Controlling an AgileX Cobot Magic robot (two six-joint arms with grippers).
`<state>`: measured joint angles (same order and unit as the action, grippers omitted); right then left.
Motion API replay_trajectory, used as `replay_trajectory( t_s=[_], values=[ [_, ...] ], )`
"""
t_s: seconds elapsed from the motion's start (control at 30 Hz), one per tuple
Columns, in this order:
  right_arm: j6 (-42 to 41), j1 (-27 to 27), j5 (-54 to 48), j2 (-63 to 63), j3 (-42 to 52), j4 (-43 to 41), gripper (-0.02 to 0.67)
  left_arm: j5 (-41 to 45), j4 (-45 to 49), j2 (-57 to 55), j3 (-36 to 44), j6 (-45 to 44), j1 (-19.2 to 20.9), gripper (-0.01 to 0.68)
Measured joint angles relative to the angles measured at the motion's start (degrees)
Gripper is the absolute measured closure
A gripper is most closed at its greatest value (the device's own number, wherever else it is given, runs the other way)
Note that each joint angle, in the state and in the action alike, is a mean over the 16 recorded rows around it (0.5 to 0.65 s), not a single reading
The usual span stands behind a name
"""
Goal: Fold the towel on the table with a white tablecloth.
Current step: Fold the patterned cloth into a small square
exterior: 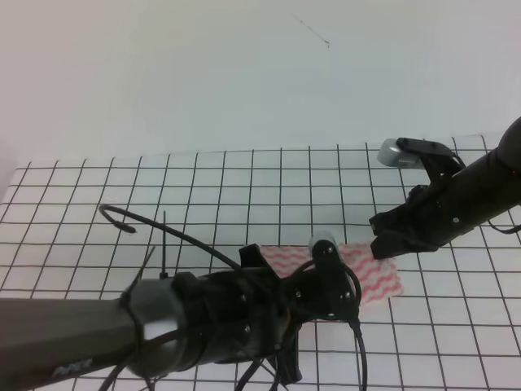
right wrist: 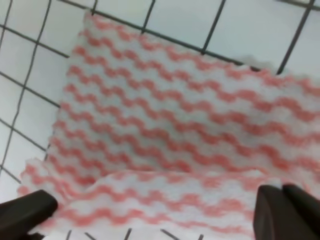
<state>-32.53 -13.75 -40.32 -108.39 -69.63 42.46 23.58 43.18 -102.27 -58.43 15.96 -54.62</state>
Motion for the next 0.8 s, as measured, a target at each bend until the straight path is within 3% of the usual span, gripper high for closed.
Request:
replay_trajectory(
  t_s=[0.4, 0.8],
  values=[
    [-0.36, 0.0, 2.06, -0.01, 0.0, -1.61, 0.649, -0.19, 8.95, -2.2, -1.55, 7.8, 3.66, 0.673],
    [-0.61, 0.0, 4.24, -0.09, 0.0, -2.33, 0.649, -3.77, 10.14, -3.54, -4.21, 9.61, 7.38, 0.673]
  ],
)
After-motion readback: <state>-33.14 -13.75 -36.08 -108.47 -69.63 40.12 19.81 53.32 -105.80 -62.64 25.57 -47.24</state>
